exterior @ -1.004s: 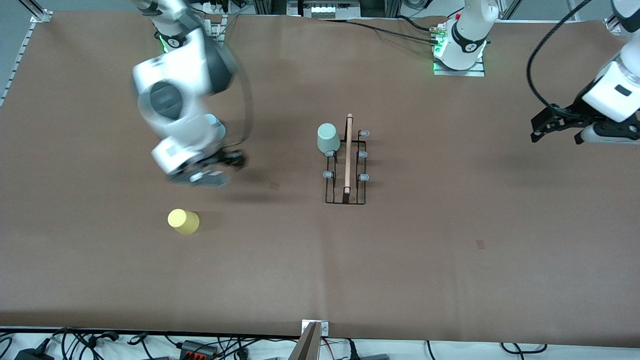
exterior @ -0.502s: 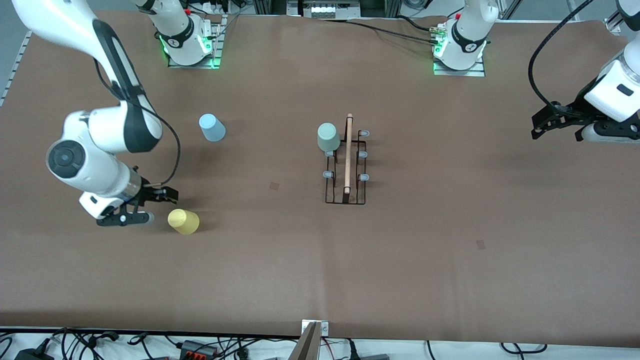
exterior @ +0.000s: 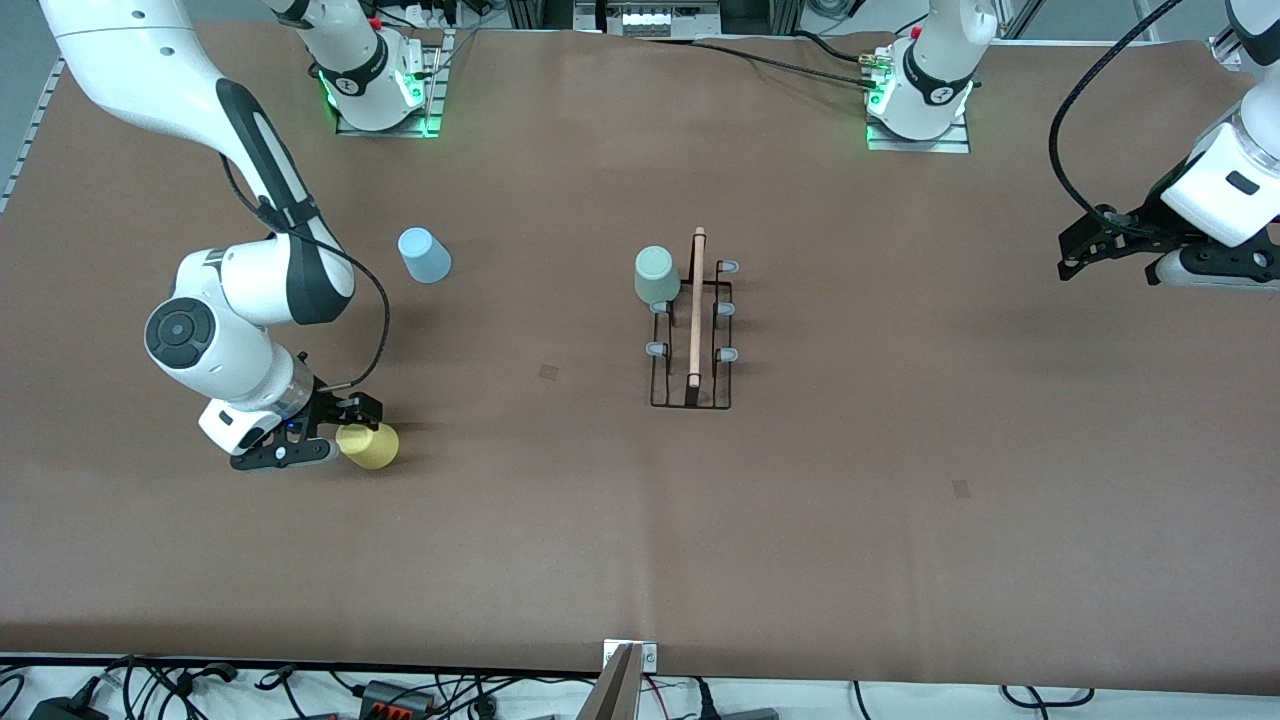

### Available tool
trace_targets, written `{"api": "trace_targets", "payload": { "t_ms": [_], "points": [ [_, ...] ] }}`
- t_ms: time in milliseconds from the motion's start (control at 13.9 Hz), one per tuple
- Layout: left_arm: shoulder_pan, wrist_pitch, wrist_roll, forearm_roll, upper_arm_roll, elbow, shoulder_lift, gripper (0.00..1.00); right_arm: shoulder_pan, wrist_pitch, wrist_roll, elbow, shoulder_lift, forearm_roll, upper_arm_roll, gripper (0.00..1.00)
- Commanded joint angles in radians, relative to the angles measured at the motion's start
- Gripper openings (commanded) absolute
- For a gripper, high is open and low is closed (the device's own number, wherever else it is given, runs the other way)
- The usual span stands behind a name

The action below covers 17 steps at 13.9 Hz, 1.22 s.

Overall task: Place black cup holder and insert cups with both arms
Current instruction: 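Move the right gripper to the yellow cup and grasp it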

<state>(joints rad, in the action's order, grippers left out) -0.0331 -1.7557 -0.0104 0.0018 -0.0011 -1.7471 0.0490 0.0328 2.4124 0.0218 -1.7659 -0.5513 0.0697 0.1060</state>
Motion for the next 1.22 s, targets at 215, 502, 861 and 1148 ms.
{"api": "trace_targets", "payload": {
  "t_ms": [215, 502, 861, 1148],
  "points": [
    [-0.014, 0.022, -0.011, 0.015, 0.010, 0.032, -0.014, 1.00, -0.002, 0.106, -0.019, 0.005, -0.081, 0.007, 0.001, 1.00],
    [-0.014, 0.022, -0.010, 0.014, 0.010, 0.032, -0.014, 1.00, -0.002, 0.100, -0.023, 0.003, -0.085, 0.010, 0.001, 0.46],
    [-0.014, 0.022, -0.011, 0.014, 0.010, 0.032, -0.014, 1.00, 0.038, -0.050, -0.011, 0.011, 0.028, 0.010, 0.003, 0.00],
    [-0.016, 0.024, -0.010, 0.014, 0.010, 0.037, -0.014, 1.00, 0.148, -0.278, 0.172, 0.083, 0.160, 0.004, 0.006, 0.00]
  ]
}}
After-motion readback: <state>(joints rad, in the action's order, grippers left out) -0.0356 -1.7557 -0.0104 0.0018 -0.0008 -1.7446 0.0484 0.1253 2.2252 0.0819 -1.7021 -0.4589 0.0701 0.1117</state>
